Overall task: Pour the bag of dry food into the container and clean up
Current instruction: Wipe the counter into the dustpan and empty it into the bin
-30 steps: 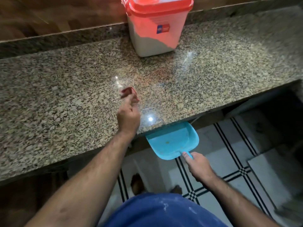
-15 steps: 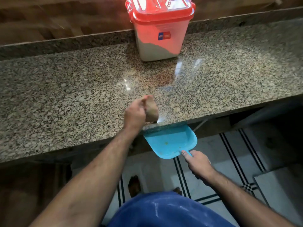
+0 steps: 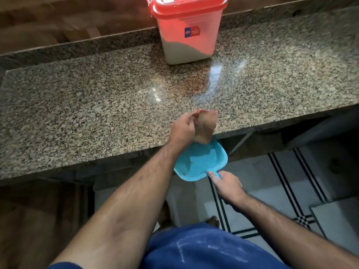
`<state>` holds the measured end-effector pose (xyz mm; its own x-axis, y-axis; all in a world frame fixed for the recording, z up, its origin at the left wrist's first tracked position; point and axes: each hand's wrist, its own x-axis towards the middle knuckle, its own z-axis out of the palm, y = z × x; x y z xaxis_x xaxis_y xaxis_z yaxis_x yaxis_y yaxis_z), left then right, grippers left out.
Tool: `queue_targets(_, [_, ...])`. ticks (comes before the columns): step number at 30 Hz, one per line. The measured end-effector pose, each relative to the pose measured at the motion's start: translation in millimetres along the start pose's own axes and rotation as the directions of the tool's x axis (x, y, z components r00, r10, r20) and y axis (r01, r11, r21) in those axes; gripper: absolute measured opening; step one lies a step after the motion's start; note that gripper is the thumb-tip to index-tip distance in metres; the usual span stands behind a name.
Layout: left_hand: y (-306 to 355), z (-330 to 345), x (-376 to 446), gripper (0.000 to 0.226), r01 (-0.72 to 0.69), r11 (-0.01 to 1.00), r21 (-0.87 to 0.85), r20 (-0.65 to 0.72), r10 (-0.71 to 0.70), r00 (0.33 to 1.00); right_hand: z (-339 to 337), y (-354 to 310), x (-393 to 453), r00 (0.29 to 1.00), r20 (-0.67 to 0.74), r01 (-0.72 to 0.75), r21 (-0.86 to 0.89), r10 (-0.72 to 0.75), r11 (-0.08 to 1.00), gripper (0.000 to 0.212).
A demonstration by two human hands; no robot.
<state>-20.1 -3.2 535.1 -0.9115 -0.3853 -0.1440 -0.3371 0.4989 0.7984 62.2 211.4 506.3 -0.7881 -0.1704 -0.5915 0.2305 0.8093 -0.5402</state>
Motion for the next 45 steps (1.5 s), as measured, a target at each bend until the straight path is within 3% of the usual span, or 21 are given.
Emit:
queue_targets(3, [8,-32,9,0.025,0.002,0.996,-0.085,-0.202,-0.019,0.979,-4,6,2,1.000,0.004,0.016,-0.014,-0.016,1.000,0.049])
queue_targets(6, [-15,-58,2,0.028,-0.053,0.998,0.024,-0.394,0.058,0.917,-7,14,4,1.000,-0.002,0.022,-0.030,-0.022,0.999,0.050])
queue_targets(9, [-43,-58,-2,0.032,0.061,0.992,0.111,-0.516,0.005,0.857,-6,25,2,1.000,-0.024,-0.002,-0.002,0.002,1.000,0.052])
queue_targets(12, [-52,-16,-21,0.026,0.173,0.973,0.154,-0.375,-0.104,0.921,-3,31,0,0.999,-0.036,-0.009,0.035,0.010,0.999,0.052])
queue_targets(14, [-40,23,-35,0.022,0.042,0.979,0.197,-0.207,-0.001,0.978,0,33,0,0.999,-0.037,-0.002,0.019,0.003,1.000,0.050])
queue_targets(16, [-16,49,-40,0.024,-0.084,0.984,0.159,-0.091,0.100,0.991,2,34,3,0.999,-0.046,-0.006,0.005,0.007,1.000,0.049])
queue_targets(19, [14,51,-29,0.023,-0.110,0.990,0.089,-0.015,0.112,0.994,2,40,9,0.998,-0.062,-0.023,0.024,0.024,0.999,0.049])
queue_targets(21, [23,34,-18,0.028,-0.061,0.998,0.004,-0.089,0.061,0.994,-4,46,13,0.996,-0.078,-0.040,0.052,0.044,0.998,0.049])
queue_targets(24, [19,4,-3,0.032,-0.042,0.998,-0.046,-0.315,0.026,0.949,-14,57,17,0.994,-0.099,-0.043,0.069,0.049,0.997,0.051])
queue_targets(26, [8,-11,5,0.032,0.003,1.000,0.024,-0.480,0.009,0.877,-19,64,19,0.993,-0.104,-0.044,0.077,0.052,0.996,0.051])
queue_targets(28, [-7,-12,8,0.034,0.110,0.987,0.114,-0.555,-0.028,0.832,-24,68,19,0.993,-0.102,-0.043,0.087,0.052,0.995,0.050])
queue_targets(31, [-23,19,-3,0.018,0.322,0.886,0.334,-0.442,-0.154,0.884,-31,70,20,0.995,-0.094,-0.033,0.097,0.043,0.995,0.048])
queue_targets(32, [-22,37,-9,0.017,0.317,0.852,0.416,-0.378,-0.156,0.913,-33,71,21,0.995,-0.093,-0.029,0.097,0.038,0.995,0.048])
queue_targets(34, [-2,75,-14,0.025,0.193,0.870,0.454,-0.205,-0.109,0.973,-37,74,22,0.995,-0.091,-0.026,0.098,0.035,0.995,0.048])
queue_targets(36, [41,95,-11,0.025,0.077,0.951,0.298,-0.061,-0.062,0.996,-45,77,22,0.995,-0.096,-0.030,0.090,0.039,0.995,0.048])
queue_targets(38, [81,104,2,0.029,0.040,0.986,0.162,-0.077,-0.028,0.997,-53,82,23,0.993,-0.102,-0.047,0.099,0.057,0.994,0.049])
queue_targets(40, [106,112,21,0.026,-0.045,0.987,0.156,-0.085,0.059,0.995,-61,89,23,0.991,-0.111,-0.061,0.109,0.073,0.992,0.049])
queue_targets(43, [124,139,43,0.016,-0.181,0.969,0.169,0.050,0.175,0.983,-70,97,26,0.989,-0.130,-0.062,0.104,0.076,0.993,0.050])
queue_targets(45, [126,164,49,0.016,-0.219,0.951,0.220,0.191,0.178,0.965,-72,101,29,0.987,-0.138,-0.065,0.125,0.082,0.990,0.047])
